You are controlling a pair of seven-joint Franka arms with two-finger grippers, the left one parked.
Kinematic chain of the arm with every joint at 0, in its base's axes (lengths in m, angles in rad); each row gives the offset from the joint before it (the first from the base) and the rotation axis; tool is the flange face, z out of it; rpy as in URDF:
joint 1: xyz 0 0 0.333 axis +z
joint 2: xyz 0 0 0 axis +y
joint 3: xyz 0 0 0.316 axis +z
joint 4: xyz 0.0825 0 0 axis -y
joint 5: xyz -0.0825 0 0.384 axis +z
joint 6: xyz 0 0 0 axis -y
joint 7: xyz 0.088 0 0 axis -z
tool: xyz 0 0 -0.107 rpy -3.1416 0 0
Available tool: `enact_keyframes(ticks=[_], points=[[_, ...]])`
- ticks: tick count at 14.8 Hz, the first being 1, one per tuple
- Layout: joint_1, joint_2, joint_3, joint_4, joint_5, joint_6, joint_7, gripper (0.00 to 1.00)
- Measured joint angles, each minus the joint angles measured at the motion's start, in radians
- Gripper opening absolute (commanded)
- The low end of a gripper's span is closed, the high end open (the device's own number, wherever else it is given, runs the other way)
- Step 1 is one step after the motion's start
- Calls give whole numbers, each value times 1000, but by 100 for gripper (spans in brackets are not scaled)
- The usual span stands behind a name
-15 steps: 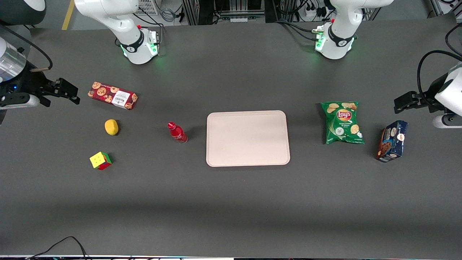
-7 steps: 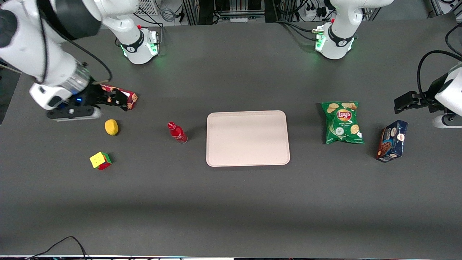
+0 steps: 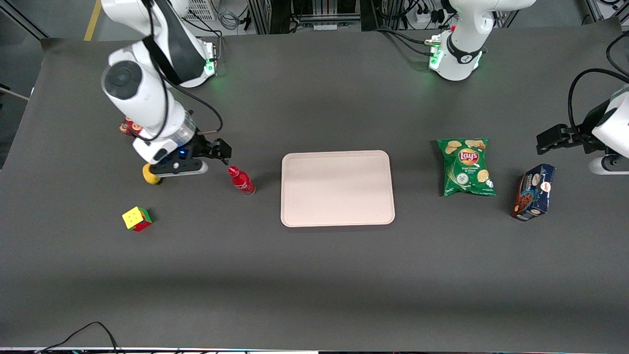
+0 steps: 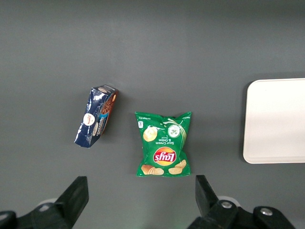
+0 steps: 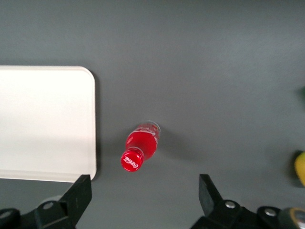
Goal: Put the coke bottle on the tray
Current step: 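Lower the open right gripper over the bottle's neck, then close the right gripper on the bottle's neck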
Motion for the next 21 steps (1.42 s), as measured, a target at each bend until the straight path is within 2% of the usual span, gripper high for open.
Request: enact_keyframes(ticks=[2, 5, 12, 13, 15, 16, 19, 21], points=[[5, 28, 15, -45, -8, 44, 6, 100], [13, 66, 26, -52, -67, 58, 48, 100], [13, 148, 31, -55, -79, 126, 56, 100], [13, 150, 31, -54, -79, 126, 56, 96], [13, 155, 31, -54, -79, 126, 56, 80], [13, 156, 31, -54, -79, 126, 56, 75], [13, 159, 32, -54, -79, 133, 56, 73], [13, 163, 32, -54, -80, 145, 56, 64]])
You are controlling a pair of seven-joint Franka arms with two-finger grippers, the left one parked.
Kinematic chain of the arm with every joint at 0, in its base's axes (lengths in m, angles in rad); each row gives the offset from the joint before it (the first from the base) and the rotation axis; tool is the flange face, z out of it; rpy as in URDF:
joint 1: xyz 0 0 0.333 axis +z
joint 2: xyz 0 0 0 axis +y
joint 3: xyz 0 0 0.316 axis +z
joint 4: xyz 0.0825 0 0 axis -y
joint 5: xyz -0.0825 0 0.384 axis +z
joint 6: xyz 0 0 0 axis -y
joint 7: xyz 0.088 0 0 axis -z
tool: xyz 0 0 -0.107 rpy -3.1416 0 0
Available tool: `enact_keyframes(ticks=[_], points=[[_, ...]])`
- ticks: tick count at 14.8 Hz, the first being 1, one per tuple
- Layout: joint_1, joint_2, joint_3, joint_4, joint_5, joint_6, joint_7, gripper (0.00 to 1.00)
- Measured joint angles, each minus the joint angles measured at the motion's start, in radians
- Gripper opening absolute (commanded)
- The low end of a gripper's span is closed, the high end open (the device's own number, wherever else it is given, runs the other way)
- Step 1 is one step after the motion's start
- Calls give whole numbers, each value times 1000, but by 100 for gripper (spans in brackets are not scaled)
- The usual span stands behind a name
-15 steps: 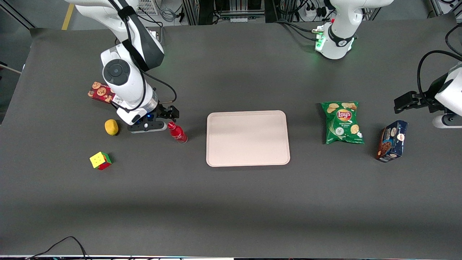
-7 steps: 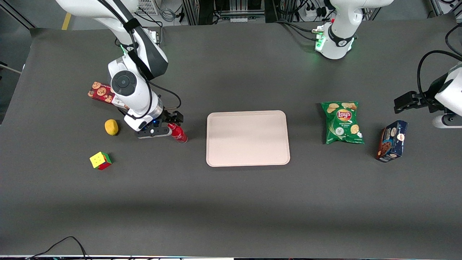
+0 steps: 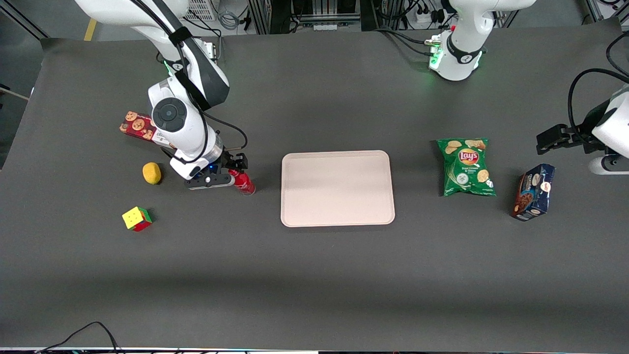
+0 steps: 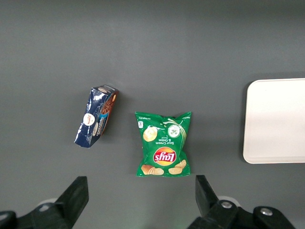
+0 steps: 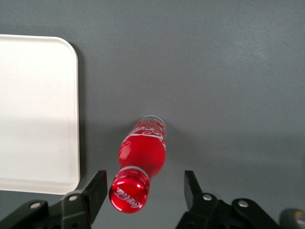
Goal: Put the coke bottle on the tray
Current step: 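Close the right gripper on the bottle's neck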
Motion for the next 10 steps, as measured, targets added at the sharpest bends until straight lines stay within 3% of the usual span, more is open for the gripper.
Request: enact_keyframes(ticks=[2, 7, 10], points=[[0, 4, 0, 0, 0, 3, 0, 50], [3, 6, 2, 1, 0, 4, 1, 0], [4, 6, 2, 1, -2, 4, 1, 0]])
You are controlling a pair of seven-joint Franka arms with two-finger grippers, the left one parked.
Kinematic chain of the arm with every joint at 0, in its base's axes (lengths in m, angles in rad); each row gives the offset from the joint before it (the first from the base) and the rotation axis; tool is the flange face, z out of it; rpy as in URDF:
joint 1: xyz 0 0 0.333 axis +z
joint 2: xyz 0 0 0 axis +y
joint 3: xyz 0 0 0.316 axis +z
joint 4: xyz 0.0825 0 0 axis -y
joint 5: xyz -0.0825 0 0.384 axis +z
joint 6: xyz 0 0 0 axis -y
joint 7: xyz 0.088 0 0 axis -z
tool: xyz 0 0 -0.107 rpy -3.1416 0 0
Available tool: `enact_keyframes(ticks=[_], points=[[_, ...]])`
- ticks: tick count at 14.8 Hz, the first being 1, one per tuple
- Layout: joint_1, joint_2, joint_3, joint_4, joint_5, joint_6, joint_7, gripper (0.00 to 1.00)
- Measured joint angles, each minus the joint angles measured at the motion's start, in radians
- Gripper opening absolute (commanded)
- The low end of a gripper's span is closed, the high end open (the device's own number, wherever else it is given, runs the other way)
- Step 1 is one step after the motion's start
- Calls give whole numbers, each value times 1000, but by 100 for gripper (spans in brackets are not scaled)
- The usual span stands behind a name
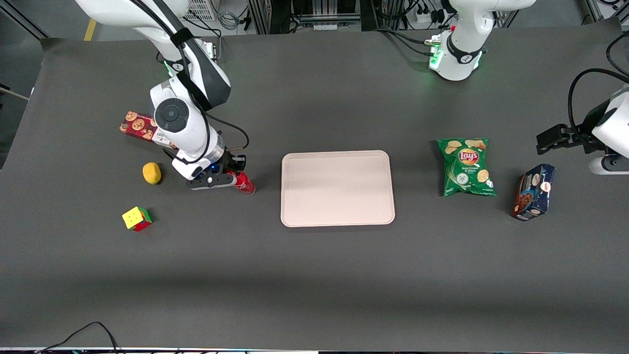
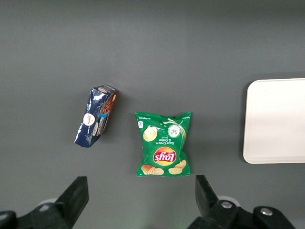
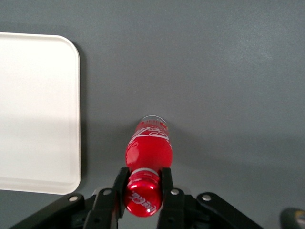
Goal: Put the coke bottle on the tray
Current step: 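Close the right gripper on the bottle's neck, then lift the bottle and carry it over the white tray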
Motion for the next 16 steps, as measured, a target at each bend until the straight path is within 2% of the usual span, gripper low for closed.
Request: enact_keyframes(ticks=[5, 13, 16], points=[[1, -2, 2, 18, 0, -15, 7, 0], [1, -96, 12, 316, -1, -429, 27, 0], [4, -95, 36, 436, -1, -537, 84, 0]])
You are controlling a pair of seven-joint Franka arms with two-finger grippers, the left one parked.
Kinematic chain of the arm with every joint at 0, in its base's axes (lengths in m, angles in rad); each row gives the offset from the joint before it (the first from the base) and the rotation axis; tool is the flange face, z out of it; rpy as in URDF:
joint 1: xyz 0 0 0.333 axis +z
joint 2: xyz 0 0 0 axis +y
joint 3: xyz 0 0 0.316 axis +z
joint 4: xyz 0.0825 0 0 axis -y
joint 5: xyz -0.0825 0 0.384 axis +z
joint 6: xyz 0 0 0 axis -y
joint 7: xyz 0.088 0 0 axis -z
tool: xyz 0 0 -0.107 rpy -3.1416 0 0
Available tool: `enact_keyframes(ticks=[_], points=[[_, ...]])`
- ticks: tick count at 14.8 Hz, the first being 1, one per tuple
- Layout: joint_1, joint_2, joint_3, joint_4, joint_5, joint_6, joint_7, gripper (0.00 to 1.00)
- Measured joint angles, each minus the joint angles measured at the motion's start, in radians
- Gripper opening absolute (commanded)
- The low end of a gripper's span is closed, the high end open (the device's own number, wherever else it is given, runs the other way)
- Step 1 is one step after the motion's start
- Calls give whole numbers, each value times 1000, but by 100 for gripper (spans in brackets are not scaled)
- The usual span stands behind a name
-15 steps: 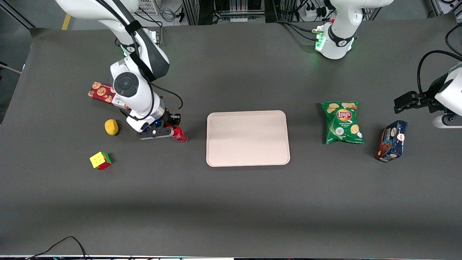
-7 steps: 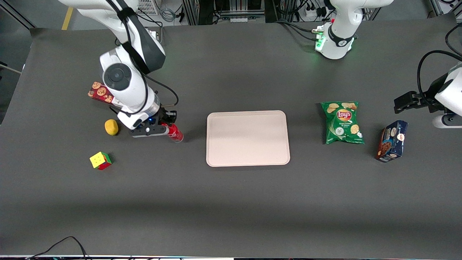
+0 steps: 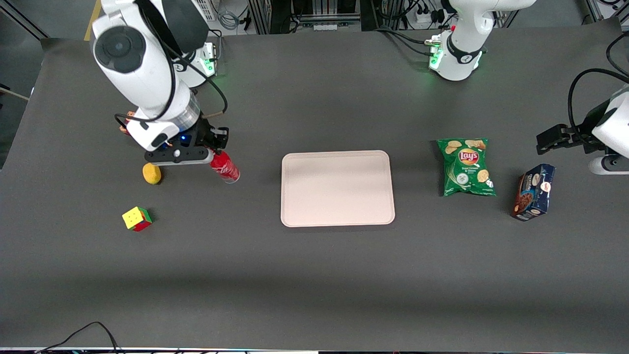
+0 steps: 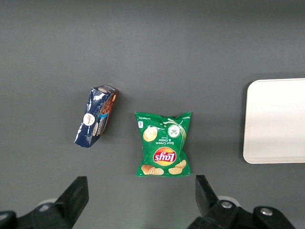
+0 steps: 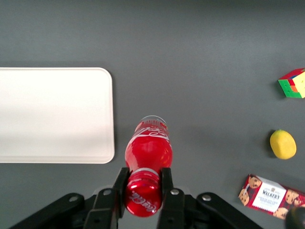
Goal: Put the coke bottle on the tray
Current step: 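Lift the bottle and carry it over the white tray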
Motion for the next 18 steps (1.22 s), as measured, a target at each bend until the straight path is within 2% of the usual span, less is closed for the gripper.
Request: enact_keyframes(ticks=[3, 9, 13, 18], points=[[21, 35, 27, 112, 0, -66, 88, 0], [129, 223, 37, 324, -5, -95, 257, 0], [222, 376, 38, 411, -84, -52, 360, 0], [269, 506, 37, 430, -162, 33, 409, 0]])
